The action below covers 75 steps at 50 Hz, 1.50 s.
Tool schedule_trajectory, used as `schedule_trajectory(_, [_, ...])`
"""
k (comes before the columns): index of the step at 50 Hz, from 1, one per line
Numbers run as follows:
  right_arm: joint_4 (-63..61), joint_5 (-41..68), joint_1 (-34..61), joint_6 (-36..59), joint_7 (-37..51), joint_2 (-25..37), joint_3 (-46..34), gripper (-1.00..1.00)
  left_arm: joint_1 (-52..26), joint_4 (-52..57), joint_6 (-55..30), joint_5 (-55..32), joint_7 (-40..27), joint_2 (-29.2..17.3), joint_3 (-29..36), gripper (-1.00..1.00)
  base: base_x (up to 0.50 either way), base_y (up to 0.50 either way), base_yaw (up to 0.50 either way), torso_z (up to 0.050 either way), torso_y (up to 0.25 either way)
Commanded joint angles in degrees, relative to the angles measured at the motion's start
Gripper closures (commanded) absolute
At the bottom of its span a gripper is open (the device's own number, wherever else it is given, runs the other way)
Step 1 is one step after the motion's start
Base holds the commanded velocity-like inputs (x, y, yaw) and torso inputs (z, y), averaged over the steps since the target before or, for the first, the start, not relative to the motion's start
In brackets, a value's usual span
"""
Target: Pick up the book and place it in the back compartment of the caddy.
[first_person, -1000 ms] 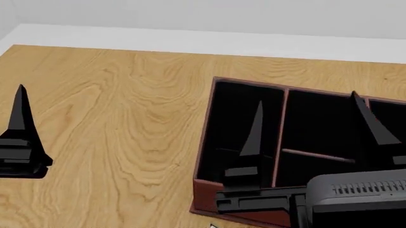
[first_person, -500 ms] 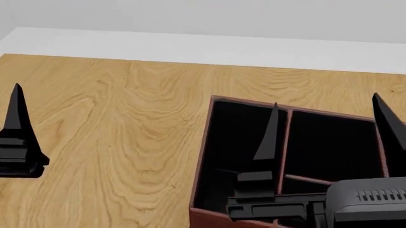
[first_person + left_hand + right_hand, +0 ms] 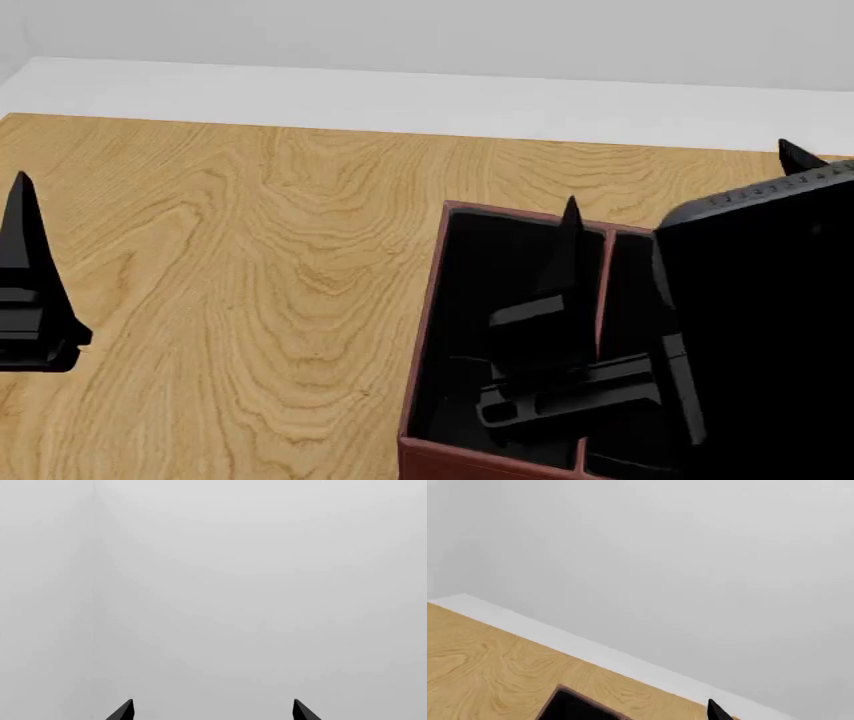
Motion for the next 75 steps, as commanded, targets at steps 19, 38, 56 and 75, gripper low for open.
schedule_trajectory(19, [13.61, 35.52, 27.91, 3.87, 6.91, -4.79, -21.63, -1.0, 0.0, 1.03, -0.45, -1.68, -0.6, -0.64, -0.66, -1.0, 0.0, 0.0, 0.0, 0.0, 0.0])
schedule_trajectory(38, [24.58, 29.07, 21.82, 12.76, -7.21, -9.87, -22.06, -1.0, 0.0, 1.6, -0.82, -3.02, -0.9, -1.31, -1.8, -1.0, 0.0, 0.0, 0.0, 0.0, 0.0])
schedule_trajectory(56, [29.82, 23.87, 15.8, 16.35, -16.84, -13.11, -20.35, -1.0, 0.01, 1.36, -0.34, -2.97, -1.36, -1.55, -1.08, -1.0, 0.0, 0.0, 0.0, 0.0, 0.0])
schedule_trajectory(75, [32.52, 21.06, 9.97, 16.28, -20.55, -14.42, -21.8, -1.0, 0.1, 1.27, -0.06, -2.9, -1.71, -2.02, -0.21, -1.0, 0.0, 0.0, 0.0, 0.0, 0.0])
